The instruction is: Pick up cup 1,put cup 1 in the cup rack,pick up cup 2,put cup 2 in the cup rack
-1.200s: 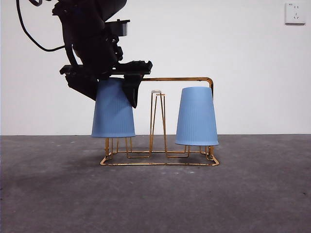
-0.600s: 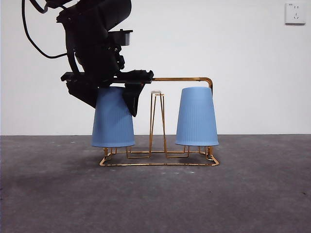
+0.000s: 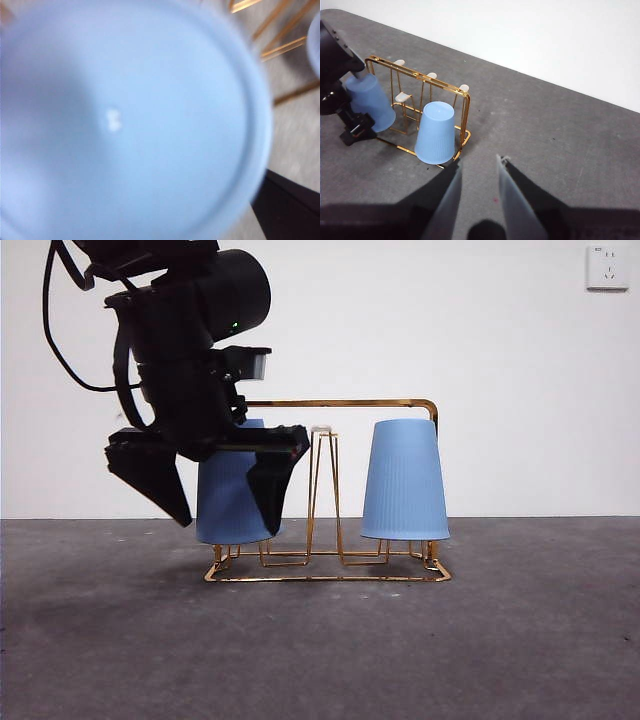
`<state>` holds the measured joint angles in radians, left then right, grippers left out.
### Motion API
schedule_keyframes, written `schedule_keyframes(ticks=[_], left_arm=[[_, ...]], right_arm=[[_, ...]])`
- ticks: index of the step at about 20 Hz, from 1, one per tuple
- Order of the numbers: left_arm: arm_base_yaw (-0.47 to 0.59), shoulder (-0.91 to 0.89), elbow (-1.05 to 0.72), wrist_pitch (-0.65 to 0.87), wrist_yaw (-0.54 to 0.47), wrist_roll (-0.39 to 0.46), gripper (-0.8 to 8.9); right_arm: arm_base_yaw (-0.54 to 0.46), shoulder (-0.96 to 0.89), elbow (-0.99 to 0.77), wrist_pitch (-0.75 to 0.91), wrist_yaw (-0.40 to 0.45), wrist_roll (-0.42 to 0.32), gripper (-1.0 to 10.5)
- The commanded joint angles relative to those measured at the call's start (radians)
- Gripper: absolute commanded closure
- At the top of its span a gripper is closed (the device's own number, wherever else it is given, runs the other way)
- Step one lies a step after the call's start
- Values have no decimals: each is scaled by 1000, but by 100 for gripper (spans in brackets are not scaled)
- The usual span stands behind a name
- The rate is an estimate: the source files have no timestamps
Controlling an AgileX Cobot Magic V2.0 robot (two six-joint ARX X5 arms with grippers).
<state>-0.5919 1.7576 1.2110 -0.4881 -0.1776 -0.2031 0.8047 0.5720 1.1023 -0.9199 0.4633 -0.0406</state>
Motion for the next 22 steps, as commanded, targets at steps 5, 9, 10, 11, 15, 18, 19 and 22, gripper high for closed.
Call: schedule_keyframes(ticks=[5,9,10,11,15,18,19,22], left_arm=[[-27,-13,-6,-175,2,-6,279],[-69,-87,-6,-258,1,-10,279],[-79,-114,-6,-274,1,-18,279],[-90,-149,-6,-295,2,-28,279],[-135,-303,-6,-418,2,-46,280],[-192,-456,-6,-491,2,-74,283],[-216,-516,-6,-497,3,-94,283],[-287,-674,-6,-504,3,-139,283]], right_arm=[[0,-1,5,6,-3,4,820],[0,-1,5,3,-21,4,820],[0,-1,5,2,-37,4,820],[0,-1,5,0,-58,4,820],[0,-1,5,-8,-151,11,820],[0,0,5,-27,-225,15,820],[0,0,5,-37,-244,16,820],[0,0,5,-73,-290,39,820]])
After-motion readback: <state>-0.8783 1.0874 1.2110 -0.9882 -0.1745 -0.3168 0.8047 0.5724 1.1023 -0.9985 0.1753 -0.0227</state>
